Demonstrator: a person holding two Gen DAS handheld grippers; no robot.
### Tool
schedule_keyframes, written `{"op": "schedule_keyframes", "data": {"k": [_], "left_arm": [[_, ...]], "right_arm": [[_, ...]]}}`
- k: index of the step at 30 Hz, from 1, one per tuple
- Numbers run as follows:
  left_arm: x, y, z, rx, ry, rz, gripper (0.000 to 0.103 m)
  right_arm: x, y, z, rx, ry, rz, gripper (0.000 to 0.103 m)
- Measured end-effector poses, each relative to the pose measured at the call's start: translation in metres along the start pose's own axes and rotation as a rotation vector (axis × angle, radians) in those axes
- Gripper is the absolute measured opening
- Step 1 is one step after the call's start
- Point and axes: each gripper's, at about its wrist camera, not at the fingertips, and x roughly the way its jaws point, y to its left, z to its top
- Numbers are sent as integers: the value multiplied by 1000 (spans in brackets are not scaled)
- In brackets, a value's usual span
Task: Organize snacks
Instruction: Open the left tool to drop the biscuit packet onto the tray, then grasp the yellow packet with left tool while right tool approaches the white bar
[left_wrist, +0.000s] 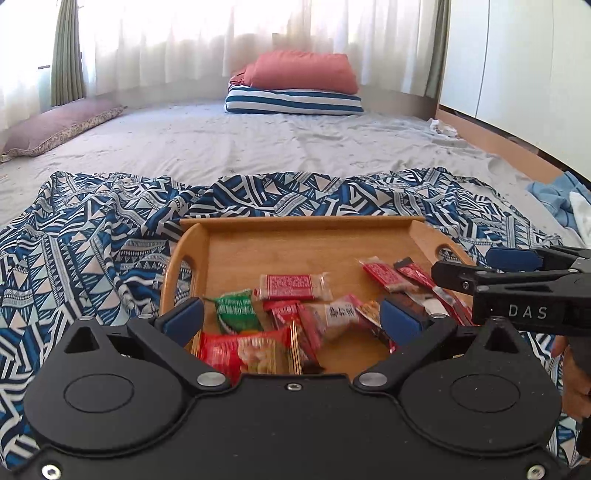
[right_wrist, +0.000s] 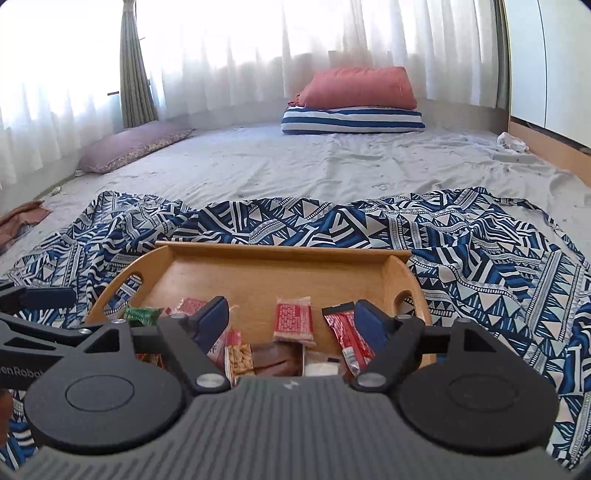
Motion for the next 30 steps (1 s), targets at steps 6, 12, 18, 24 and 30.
{"op": "schedule_keyframes", "data": {"k": [6, 12, 18, 24, 30], "left_arm": [[-25, -15, -26, 43, -12, 17, 103], [-39, -29, -49, 43, 4, 12, 103], [-42, -39, -65, 16, 42, 13, 103], [-37, -47, -79, 7, 83, 42, 103], [-26, -57, -91, -1, 122, 56, 103]], "right_arm": [[-20, 3, -27, -56, 3, -3, 88], [-36, 3, -51, -92, 7, -8, 89], [-48, -1, -70, -106, 13, -18, 90], [-55, -9, -88, -112, 25, -31, 90], [-60, -21, -107, -119, 41, -56, 90]]}}
